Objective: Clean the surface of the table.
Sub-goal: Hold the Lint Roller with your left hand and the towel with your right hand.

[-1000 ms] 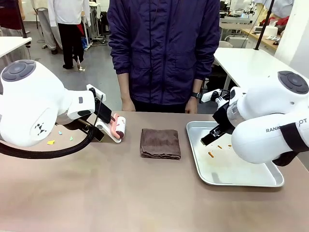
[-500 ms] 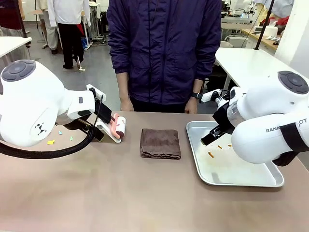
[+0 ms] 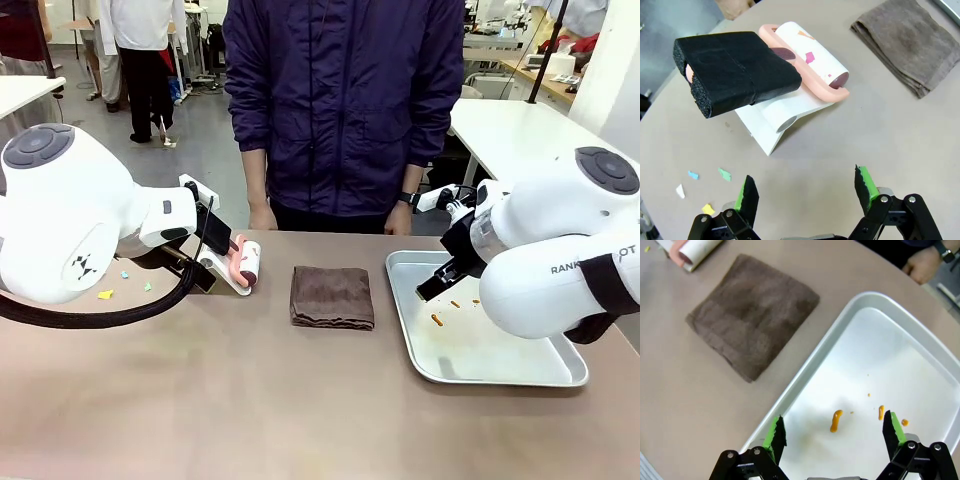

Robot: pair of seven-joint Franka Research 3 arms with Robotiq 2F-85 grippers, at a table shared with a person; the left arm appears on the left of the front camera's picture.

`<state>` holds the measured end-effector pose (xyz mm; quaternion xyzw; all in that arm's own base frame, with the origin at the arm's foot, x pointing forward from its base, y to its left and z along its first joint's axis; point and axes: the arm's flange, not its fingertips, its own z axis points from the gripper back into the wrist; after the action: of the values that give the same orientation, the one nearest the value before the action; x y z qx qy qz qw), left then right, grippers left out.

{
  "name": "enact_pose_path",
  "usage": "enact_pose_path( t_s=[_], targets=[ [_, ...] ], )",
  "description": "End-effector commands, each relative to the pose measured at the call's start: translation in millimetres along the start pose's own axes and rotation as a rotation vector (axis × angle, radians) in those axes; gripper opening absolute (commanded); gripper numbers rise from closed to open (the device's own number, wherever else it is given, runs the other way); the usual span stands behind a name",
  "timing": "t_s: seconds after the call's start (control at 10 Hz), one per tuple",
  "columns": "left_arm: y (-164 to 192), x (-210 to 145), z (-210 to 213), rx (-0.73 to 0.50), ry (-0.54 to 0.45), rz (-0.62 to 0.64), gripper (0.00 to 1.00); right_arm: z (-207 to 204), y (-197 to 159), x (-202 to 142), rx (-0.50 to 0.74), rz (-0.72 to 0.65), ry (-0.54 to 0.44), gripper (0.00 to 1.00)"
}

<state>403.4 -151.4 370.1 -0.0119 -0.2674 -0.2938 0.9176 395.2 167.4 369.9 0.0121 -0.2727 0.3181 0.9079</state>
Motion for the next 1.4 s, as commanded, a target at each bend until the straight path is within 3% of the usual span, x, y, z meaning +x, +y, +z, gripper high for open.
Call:
enact_pose_path(
  t_s=[0.0,0.4,0.6,0.8,1.0,1.2,1.3],
  targets=[
    [0,0,0,0.000,0.000,0.000,1.00,0,0,0,0.000,0.000,-0.001,1.00],
    [0,0,0,0.000,0.000,0.000,1.00,0,0,0,0.000,0.000,0.000,1.00],
    [13,-13,38,-0.149,0.035,-0.004,1.00,28,-22,-13,0.133,-0.215,0.059,1.00],
    [33,-31,73,-0.345,0.082,0.140,1.00,61,-44,-36,0.331,-0.414,0.137,1.00],
    [67,-58,92,-0.519,0.058,0.272,1.00,79,-63,-61,0.570,-0.525,0.173,1.00],
    [114,-96,108,-0.646,-0.015,0.392,1.00,91,-82,-103,0.809,-0.604,0.082,1.00],
    [148,-128,114,-0.617,-0.095,0.504,1.00,94,-95,-130,0.877,-0.663,0.016,1.00]
  ],
)
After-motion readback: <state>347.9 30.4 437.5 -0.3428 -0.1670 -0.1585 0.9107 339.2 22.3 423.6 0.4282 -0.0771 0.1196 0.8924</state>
